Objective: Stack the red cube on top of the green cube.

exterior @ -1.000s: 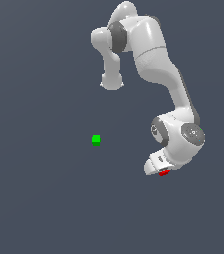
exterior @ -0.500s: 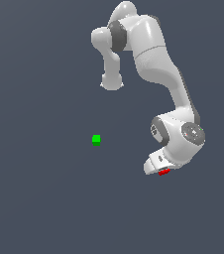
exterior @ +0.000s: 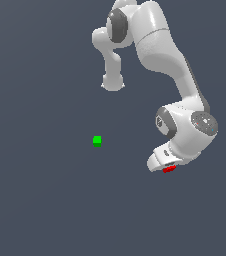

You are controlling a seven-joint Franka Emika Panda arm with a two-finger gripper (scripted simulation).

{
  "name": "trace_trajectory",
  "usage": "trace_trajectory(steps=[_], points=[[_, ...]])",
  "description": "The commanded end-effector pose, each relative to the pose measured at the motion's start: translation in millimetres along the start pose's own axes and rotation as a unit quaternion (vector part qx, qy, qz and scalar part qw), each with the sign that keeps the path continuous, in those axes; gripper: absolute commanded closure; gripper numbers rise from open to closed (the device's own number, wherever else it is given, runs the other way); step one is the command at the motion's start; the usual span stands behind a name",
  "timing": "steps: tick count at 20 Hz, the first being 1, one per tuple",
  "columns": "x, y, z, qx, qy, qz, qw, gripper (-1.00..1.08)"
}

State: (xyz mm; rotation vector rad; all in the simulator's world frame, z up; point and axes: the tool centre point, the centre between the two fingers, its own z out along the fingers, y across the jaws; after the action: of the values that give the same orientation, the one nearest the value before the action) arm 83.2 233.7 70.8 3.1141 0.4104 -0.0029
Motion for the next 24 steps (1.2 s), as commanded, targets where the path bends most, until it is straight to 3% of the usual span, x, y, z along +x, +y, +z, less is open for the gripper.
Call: trace_trajectory(steps=[1, 9, 24], points=[[0.0, 0.0, -19.2, 0.000, 0.001, 0.000, 1.0000, 1.08], [0.7, -0.1, -48.9, 0.000, 0.001, 0.000, 1.0000, 1.08], [-10.8, 13.0, -45.8, 0.000, 0.001, 0.000, 1.0000, 1.08]])
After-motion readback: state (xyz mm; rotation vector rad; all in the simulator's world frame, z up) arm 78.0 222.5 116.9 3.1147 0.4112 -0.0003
